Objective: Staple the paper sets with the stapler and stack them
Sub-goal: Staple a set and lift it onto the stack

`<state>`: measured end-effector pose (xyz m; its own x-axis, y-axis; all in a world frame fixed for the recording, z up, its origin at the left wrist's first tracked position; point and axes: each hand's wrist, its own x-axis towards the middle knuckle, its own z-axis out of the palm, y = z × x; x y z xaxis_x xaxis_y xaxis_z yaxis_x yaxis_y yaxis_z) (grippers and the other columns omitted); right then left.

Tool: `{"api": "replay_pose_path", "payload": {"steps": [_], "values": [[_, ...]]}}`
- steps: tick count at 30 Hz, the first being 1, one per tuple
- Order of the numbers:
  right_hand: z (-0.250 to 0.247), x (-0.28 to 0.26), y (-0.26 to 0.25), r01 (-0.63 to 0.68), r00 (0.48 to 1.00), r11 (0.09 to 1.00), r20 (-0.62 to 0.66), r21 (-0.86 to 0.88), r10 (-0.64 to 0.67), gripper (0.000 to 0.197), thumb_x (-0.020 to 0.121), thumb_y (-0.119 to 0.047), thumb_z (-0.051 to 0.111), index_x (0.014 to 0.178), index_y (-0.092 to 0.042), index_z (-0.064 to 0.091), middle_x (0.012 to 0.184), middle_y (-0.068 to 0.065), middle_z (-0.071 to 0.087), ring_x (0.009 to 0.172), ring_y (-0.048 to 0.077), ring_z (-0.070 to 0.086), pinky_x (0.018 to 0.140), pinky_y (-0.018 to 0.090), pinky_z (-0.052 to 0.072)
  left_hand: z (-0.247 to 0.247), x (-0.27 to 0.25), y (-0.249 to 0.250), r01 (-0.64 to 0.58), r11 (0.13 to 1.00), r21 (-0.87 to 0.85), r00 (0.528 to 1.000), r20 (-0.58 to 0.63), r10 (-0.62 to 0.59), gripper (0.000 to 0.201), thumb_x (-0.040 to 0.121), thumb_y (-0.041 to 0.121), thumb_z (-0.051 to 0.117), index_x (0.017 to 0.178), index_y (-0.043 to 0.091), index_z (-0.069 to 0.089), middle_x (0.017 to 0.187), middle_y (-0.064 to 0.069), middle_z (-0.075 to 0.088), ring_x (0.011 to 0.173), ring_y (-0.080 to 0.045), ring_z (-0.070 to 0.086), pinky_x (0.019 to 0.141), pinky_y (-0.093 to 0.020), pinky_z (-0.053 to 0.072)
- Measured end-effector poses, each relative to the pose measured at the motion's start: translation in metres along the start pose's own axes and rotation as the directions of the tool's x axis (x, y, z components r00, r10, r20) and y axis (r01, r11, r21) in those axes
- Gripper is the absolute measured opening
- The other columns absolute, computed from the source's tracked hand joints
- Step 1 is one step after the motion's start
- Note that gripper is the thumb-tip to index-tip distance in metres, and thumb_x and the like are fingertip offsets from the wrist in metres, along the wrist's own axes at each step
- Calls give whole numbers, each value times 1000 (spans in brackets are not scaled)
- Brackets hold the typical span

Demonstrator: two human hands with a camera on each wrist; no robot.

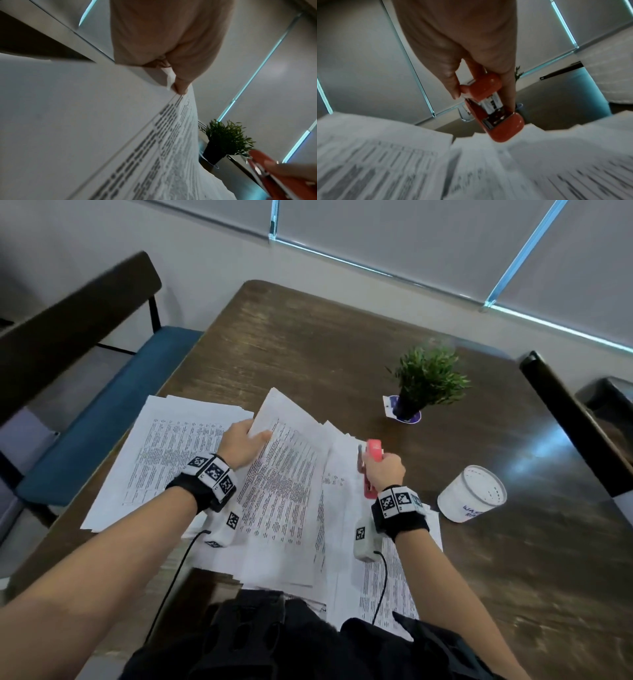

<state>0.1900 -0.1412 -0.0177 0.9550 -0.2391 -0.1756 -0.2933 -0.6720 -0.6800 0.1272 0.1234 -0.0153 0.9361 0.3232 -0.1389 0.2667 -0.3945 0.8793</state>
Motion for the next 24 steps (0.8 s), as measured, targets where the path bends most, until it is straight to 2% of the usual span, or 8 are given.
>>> {"api": "replay_pose_path", "payload": {"steps": [7, 10, 14, 17, 19, 21, 22, 24], "values": [[36, 2, 21, 11, 997, 969, 76, -247, 8, 49, 94, -42, 56, 98, 5, 67, 98, 21, 69, 95, 35, 65, 71, 29, 43, -16, 1, -13, -21, 993, -116, 1000, -13, 20, 15, 101, 25, 47, 100, 13, 58, 100, -13, 63, 92, -25, 59, 82, -39, 48], [41, 0, 14, 48, 996, 968, 87, -246, -27, 41, 93, -36, 55, 87, 4, 65, 92, 19, 67, 86, 35, 61, 71, 31, 43, -23, 3, -11, -40, 980, -196, 998, -55, 30, 19, 103, 23, 41, 107, 13, 57, 99, -9, 61, 88, -20, 55, 80, -33, 44], [51, -15, -7, 158, 985, 987, 71, -16, -156, 42, 102, -36, 41, 91, -2, 64, 102, 16, 66, 100, 34, 58, 81, 34, 40, -32, 7, -5, -54, 962, -266, 992, -128, 20, 25, 104, 23, 40, 115, 10, 58, 94, 0, 62, 83, -15, 56, 72, -23, 44], [67, -30, -20, -73, 942, 933, 331, 352, -51, 65, 101, -56, 27, 105, -7, 69, 103, 11, 71, 94, 26, 66, 83, 36, 53, -33, 7, -4, -43, 932, -359, 984, -178, -23, 21, 105, 22, 39, 108, 12, 58, 90, 7, 63, 79, -4, 59, 60, -9, 46], [76, -35, -15, -263, 879, 852, 477, 453, 18, 77, 92, -73, 21, 114, -17, 69, 102, 7, 73, 84, 15, 69, 70, 28, 55, -34, 8, -5, -35, 923, -383, 974, -220, -54, 22, 104, 25, 39, 104, 15, 58, 92, 6, 65, 83, -7, 62, 70, -19, 50], [82, -39, -11, -344, 821, 841, 569, 418, 52, 93, 76, -89, 30, 125, -18, 64, 116, 6, 70, 101, 18, 67, 89, 35, 53, -40, 9, -8, -34, 930, -365, 950, -301, -83, 21, 104, 27, 39, 103, 17, 57, 91, 7, 64, 84, -9, 61, 70, -24, 48], [79, -43, -12, -334, 807, 859, 589, 388, 48, 88, 77, -86, 39, 123, -15, 65, 115, 5, 70, 104, 21, 66, 95, 37, 50, -43, 11, -11, -34, 931, -363, 936, -339, -98, 21, 105, 26, 38, 103, 16, 56, 89, 8, 62, 81, -6, 59, 66, -21, 45], [73, -51, -16, -219, 794, 922, 607, 320, -23, 46, 91, -51, 56, 97, -7, 68, 86, 3, 72, 83, 21, 68, 77, 26, 52, -49, 13, -18, -38, 930, -366, 914, -388, -116, 21, 105, 26, 38, 102, 15, 56, 87, 10, 61, 77, -4, 56, 62, -18, 41]]}}
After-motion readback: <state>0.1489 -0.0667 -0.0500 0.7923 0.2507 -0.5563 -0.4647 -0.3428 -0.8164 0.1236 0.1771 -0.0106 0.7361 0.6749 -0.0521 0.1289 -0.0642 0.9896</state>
